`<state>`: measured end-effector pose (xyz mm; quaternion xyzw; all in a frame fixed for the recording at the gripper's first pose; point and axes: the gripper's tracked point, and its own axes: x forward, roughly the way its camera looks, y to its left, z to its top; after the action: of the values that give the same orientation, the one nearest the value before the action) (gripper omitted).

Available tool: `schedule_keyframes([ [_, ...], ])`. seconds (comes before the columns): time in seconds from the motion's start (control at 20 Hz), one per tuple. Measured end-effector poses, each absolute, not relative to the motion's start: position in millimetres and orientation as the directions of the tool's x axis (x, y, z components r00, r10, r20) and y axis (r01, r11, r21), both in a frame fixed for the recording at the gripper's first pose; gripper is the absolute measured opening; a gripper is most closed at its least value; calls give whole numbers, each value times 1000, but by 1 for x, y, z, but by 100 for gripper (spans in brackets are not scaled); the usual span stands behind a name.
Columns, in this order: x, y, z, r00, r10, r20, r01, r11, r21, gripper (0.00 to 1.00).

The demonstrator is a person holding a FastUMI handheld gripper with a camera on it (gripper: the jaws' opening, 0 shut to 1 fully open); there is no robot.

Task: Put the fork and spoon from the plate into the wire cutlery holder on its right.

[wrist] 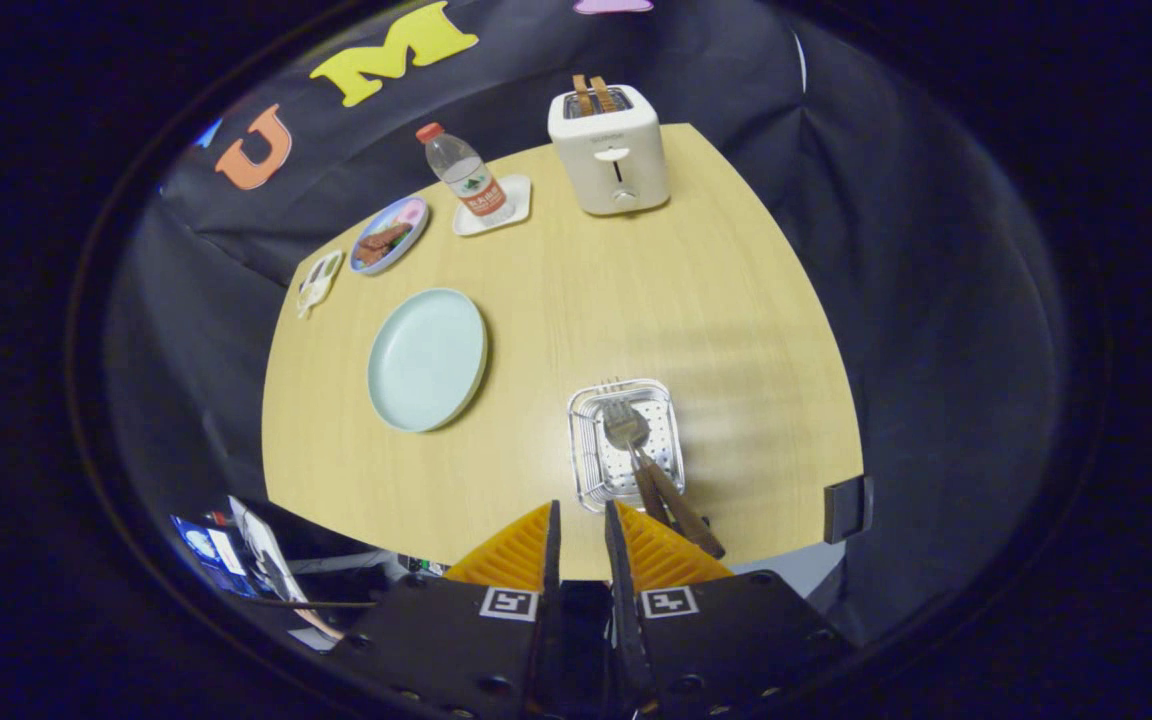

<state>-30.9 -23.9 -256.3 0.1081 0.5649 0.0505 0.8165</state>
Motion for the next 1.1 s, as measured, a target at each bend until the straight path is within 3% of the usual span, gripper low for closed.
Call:
schedule_keyframes([
  [0.05, -28, -17, -253, 368, 212, -905, 25, 971, 238, 26],
  [0.1, -25, -12, -249, 384, 216, -897, 9, 971, 238, 38],
  [0.15, -22, -5, -244, 406, 221, -887, -9, 971, 238, 39],
  [0.25, -11, 11, -233, 457, 230, -859, -39, 970, 239, 51],
  [0.55, 13, 67, -180, 637, 272, -721, -148, 961, 232, 63],
  [0.6, 16, 77, -171, 665, 276, -693, -165, 960, 224, 72],
  [1.0, 22, 131, -97, 835, 283, -472, -242, 959, 148, 95],
  [1.1, 20, 140, -78, 869, 280, -408, -250, 960, 125, 96],
])
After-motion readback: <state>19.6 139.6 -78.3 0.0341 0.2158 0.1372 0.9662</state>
